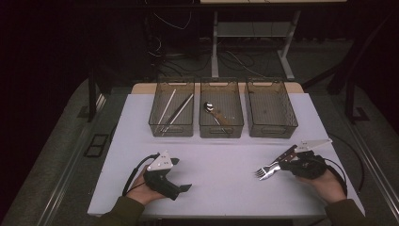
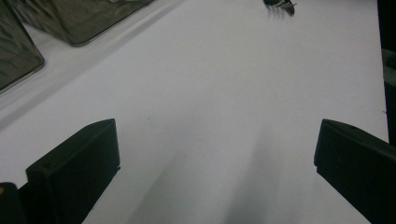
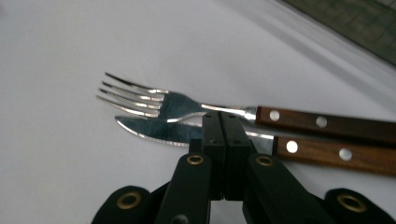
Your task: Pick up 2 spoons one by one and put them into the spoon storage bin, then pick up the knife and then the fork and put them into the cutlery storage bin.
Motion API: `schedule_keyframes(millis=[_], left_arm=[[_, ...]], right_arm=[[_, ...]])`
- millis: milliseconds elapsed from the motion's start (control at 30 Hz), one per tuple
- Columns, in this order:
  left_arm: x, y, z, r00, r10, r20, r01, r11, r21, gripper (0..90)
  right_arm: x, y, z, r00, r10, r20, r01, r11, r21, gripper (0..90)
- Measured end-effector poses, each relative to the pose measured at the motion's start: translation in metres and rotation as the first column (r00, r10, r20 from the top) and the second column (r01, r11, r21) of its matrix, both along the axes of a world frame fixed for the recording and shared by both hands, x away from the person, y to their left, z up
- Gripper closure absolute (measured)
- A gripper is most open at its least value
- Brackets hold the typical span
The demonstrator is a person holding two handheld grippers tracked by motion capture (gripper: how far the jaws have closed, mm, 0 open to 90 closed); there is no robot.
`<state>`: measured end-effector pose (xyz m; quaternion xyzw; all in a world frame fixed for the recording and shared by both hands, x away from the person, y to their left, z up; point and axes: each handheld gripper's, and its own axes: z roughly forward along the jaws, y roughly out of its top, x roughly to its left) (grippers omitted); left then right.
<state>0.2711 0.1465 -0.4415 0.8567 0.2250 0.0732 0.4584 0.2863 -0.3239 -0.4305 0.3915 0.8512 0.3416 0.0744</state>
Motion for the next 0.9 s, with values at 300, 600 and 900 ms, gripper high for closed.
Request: schedule_keyframes(millis=[300, 600, 900], left_arm=[[0.000, 0.000, 0.000, 1.0000, 0.001, 0.000, -0.001, 1.0000, 0.001, 0.0], [0.000, 0.000, 0.000, 1.0000, 0.003, 0.000, -0.003, 1.0000, 0.001, 0.0], [0.000, 0.000, -0.001, 1.0000, 0.004, -0.003, -0.004, 1.0000, 0.003, 0.0]], right_arm=[[-0.003, 0.001, -0.010, 0.9998, 0.010, -0.015, -0.010, 1.000, -0.009, 90.0], [-0.002, 0.005, -0.017, 0.9997, 0.021, -0.011, -0.021, 1.000, 0.006, 90.0], [0.000, 0.008, -0.018, 0.9996, 0.028, 0.009, -0.028, 1.000, 0.013, 90.0]])
